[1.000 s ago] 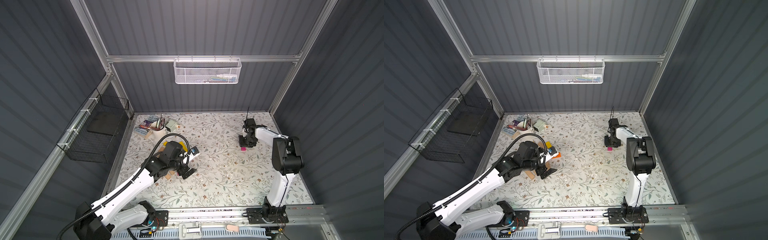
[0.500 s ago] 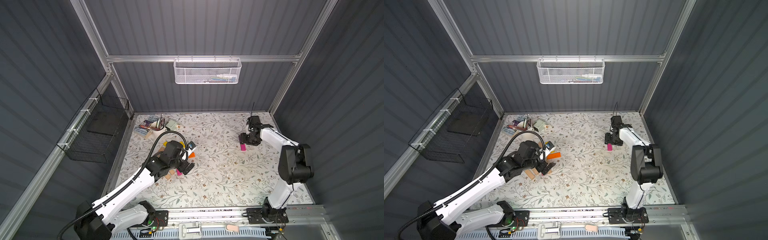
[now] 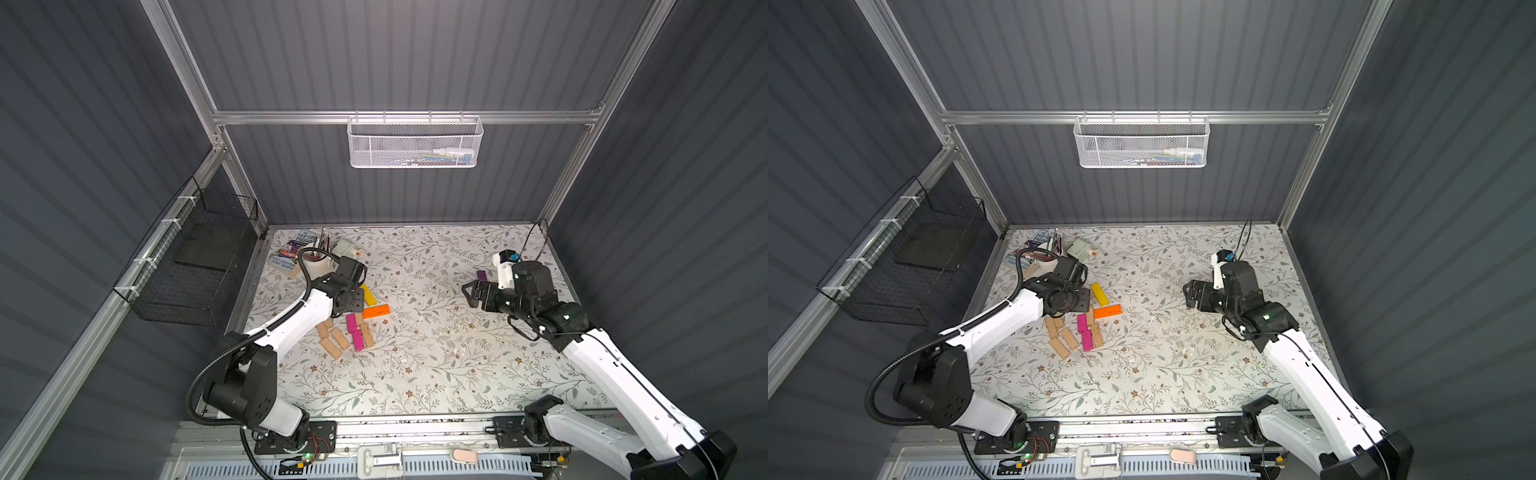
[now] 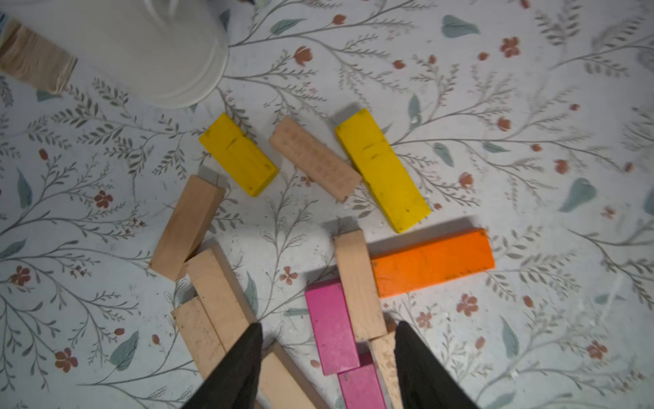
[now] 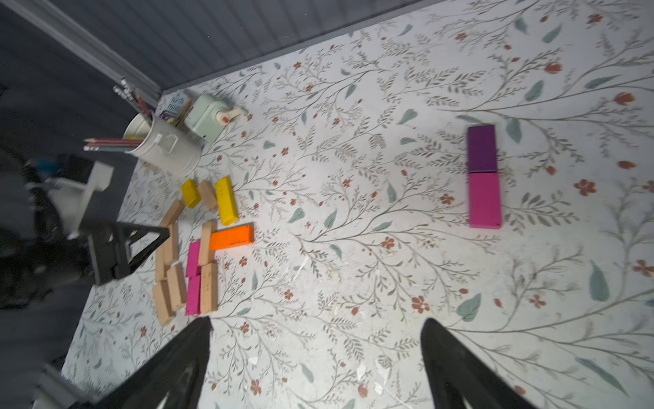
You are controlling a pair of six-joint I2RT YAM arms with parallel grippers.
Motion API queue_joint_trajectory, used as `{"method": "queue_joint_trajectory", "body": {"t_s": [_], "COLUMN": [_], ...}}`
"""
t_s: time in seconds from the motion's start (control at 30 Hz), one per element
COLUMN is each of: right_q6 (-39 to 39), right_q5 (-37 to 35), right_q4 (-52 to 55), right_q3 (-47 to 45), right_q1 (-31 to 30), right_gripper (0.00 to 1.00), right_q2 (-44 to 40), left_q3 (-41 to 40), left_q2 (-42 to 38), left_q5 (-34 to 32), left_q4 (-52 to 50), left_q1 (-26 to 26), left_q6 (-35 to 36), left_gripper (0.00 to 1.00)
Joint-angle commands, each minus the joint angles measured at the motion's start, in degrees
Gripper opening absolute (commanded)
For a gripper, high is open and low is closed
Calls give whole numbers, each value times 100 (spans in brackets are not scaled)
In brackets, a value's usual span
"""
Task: Assemble the letter k with building blocks
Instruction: Pick up the building block from the center of the board.
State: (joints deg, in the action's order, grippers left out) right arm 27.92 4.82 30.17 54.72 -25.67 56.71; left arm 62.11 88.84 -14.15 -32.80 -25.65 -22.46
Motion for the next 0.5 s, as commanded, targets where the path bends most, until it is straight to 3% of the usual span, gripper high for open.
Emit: {"method": "queue_joint_trajectory", "body": {"t_s": [0.0,0.13,0.3,0.47], "right_q6": [292,357,407,329], "right_q5": [80,63,83,57], "right_q4": [226,291,103,90], "right_q3": [-56,-38,-160,-42], "right_q1": [-495,-994,-1149,-1150], "right_gripper": [94,95,96,97], "right_q2": [82,287,326,454], "left_q3": [419,592,552,258], "left_q2": [440,792,890,641], "left_q5": [-18,-280,-187,596], "left_q4": [-301,-446,-509,-403], "left_q1": [192,316,507,500], "left_q6": [-863,-1039,-1103,-939], "left_gripper": [57,54,49,46]}}
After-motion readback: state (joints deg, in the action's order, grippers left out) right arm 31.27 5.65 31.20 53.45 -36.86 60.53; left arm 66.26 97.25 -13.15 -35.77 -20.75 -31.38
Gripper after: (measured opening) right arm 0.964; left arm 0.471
